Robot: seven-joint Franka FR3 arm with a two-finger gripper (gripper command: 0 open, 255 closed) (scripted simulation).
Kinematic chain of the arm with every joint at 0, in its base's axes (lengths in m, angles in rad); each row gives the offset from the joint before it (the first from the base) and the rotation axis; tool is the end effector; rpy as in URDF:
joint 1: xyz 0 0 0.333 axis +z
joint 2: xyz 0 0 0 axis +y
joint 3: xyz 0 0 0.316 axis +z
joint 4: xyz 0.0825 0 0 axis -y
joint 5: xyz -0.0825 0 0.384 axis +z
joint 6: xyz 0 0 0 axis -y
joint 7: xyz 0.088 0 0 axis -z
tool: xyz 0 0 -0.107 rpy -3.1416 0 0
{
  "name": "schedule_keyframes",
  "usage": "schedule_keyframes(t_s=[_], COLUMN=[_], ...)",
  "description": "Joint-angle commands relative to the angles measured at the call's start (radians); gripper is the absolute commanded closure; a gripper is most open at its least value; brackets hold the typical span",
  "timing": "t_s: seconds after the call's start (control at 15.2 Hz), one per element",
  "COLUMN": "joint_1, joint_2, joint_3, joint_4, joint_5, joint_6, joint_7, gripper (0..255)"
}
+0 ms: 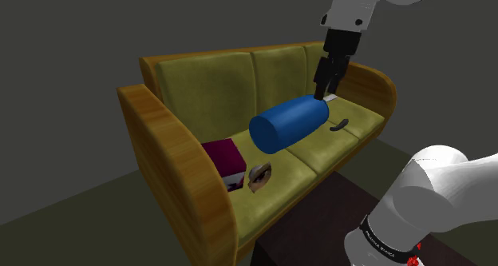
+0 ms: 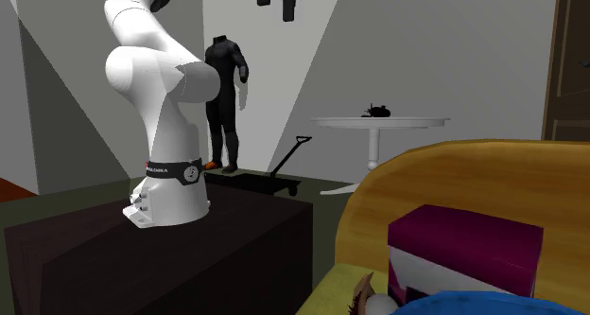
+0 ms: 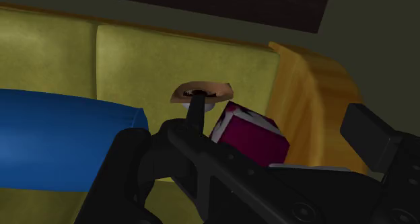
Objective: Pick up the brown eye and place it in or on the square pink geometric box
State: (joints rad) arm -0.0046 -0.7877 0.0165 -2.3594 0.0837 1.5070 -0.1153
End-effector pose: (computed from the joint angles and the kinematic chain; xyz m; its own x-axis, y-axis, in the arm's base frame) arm 0.2991 0.0144 0.5843 0.9904 0.1263 -0.0559 0.1217 -0.9894 -0.0789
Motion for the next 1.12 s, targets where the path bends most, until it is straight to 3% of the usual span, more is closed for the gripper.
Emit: schedule_keyframes(t_s=[0.0,0.53,1.06], joint_1=[0.000,0.025,0.045], joint_2=[0.000,0.085,0.294], joint_3=[0.000,-0.064,-0.129], joint_4=[0.000,-0.194,-0.295], joint_5=[0.000,-0.069,-0.125], joint_6=[0.000,0.280,0.597], joint_7=[0.000,-0.204,-0.397], gripper=[0,0,0])
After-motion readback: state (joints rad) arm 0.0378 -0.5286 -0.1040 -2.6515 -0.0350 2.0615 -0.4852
